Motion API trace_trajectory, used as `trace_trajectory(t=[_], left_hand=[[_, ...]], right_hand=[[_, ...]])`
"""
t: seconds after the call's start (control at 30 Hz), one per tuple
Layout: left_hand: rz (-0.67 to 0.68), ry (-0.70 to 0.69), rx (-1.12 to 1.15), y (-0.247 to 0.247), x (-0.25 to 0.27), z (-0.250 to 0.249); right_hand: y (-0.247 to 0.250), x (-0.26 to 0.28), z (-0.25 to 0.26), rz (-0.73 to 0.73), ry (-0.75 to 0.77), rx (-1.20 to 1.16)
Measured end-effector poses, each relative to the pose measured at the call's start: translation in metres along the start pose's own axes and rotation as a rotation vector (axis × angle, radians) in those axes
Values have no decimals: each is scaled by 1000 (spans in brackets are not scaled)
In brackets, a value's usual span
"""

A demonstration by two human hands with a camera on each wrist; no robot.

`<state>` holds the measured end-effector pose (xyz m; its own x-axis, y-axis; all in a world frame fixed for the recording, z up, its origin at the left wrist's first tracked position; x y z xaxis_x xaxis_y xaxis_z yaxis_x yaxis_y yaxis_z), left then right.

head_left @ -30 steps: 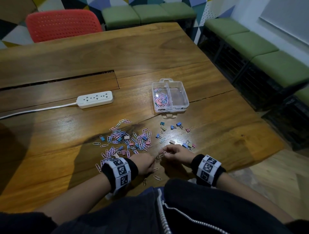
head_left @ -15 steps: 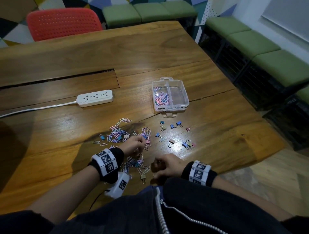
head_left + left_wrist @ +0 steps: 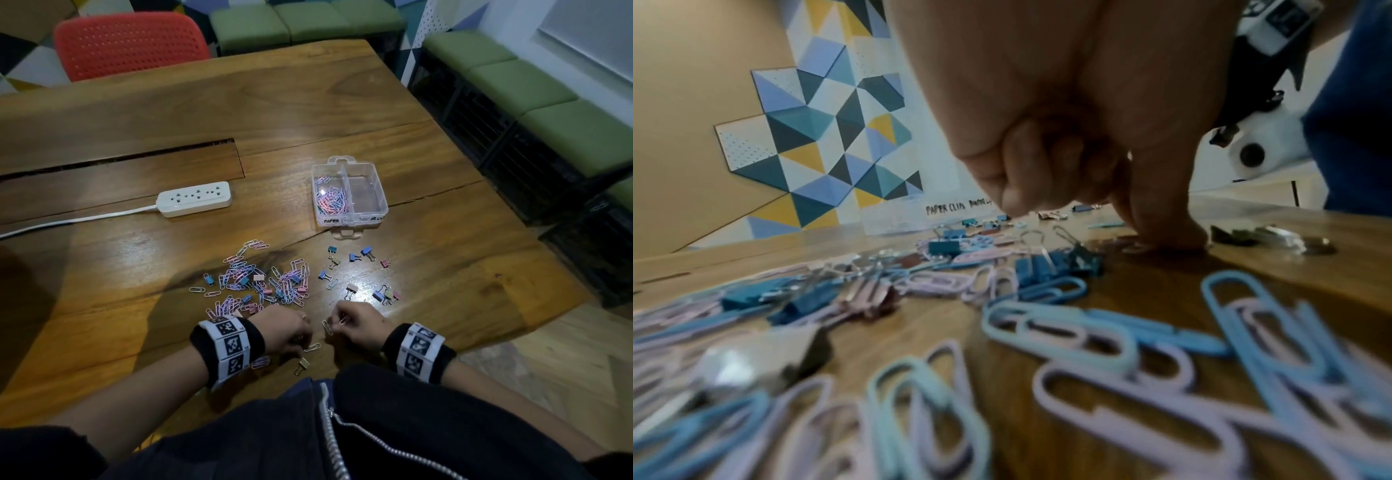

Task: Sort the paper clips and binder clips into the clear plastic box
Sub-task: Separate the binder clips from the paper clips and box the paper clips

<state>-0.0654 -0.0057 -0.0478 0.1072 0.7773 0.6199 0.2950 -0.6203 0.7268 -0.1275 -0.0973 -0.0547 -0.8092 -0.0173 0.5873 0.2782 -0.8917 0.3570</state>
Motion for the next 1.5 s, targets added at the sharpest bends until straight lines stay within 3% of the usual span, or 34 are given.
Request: trace_trajectory(t=[0.17,0.23,0.3,0.4,0.53,0.63,0.7,0.8,0.9,1.0,1.23,1.5], left_hand=[[-11,9,-37,2,-4,0],[-31,28,-15,3,-4,-1],[-79,74,147,5,-4,4],[-173,129,725,6,-1,29],[-318,-83,1714,8,11,51],[-344,-137,2005,10,20,58],[-329,-2,1848,9,24,63],[-294,300,1173,9,27,70],[-235,403,686,6,25,59],[-130,478,387,1,19,48],[-70,581,276,-4,13,48],[21,498,167,-1,3,32]], right_hand=[[11,4,-9,-10,-42,-589],[9,3,-8,-4,-43,-728],[5,0,-6,-2,-43,-759],[2,-3,-5,-12,-81,-543],[2,-4,2,-98,-43,-150],[-1,-3,8,-135,-15,172],[-7,-6,4,-96,-42,385],[-14,-10,-4,-21,-47,447],[-20,-9,0,29,-7,464],[-25,-10,6,65,3,510],[-19,-12,5,92,-36,462],[26,-8,6,-90,-18,-92]])
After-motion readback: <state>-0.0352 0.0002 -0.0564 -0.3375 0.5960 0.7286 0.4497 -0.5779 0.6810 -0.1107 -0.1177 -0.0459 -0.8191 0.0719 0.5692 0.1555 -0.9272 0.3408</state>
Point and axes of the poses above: each hand's wrist, its own x-axis away from the middle knuckle, its own y-axis out of the back of the hand, z = x × y, the point moved 7 cm from there along -x, towards the middle knuckle, and after that the axes turned 15 degrees about z, right-handed, at the moved point
